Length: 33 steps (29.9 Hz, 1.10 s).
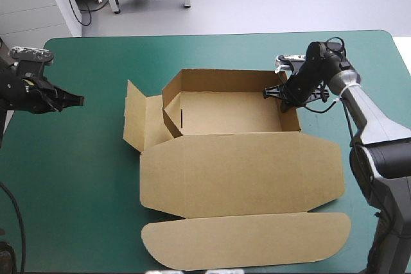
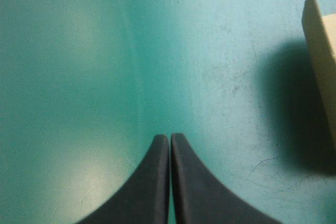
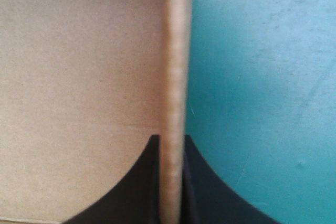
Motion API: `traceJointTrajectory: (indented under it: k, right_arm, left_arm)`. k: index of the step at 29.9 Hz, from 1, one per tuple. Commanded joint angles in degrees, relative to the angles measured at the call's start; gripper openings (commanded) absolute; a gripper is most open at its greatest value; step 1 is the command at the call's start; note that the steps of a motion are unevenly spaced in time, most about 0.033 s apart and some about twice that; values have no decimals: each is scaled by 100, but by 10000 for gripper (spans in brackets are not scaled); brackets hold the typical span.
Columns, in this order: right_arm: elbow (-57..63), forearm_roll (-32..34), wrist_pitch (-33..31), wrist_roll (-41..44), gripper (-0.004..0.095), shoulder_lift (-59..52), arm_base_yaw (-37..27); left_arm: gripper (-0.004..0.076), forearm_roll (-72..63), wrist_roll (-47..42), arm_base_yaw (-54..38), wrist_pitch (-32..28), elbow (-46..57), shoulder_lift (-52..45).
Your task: Fold the box
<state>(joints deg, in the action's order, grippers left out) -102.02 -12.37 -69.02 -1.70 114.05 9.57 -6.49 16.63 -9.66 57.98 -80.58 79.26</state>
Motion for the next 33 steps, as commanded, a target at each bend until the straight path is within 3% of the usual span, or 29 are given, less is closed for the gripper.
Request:
traceJointTrajectory:
  k: [1,8,15,25,30,33]
  right_arm:
    - [-474,-306,-215,-212,-20,-590,-228]
    - [-721,-1350,-279,-782,-20,-1138,-1009]
    - [-721,-1427,-279,-1098,-20,-1830,-1470]
    - [-721,-1545,-279,-1231,-20,-2091,-1471]
    - [-721,-1686,-279,-1231,-20,-2091,-1471]
    - [-721,-1785,-279,-1231,-20,-2091,-1471]
  left_arm:
    - [-8,-103,-5,11,-249,-200,-201]
    - [-8,-130,-95,11,-401,-200,-176]
    - [-8,-616,-95,11,-493,-200,-66]
    - [9,-602,-74,11,-501,-200,-4]
    - [123,-875,-74,11,-494,-200,5]
    - [272,-1150,-74,11,-494,-200,54]
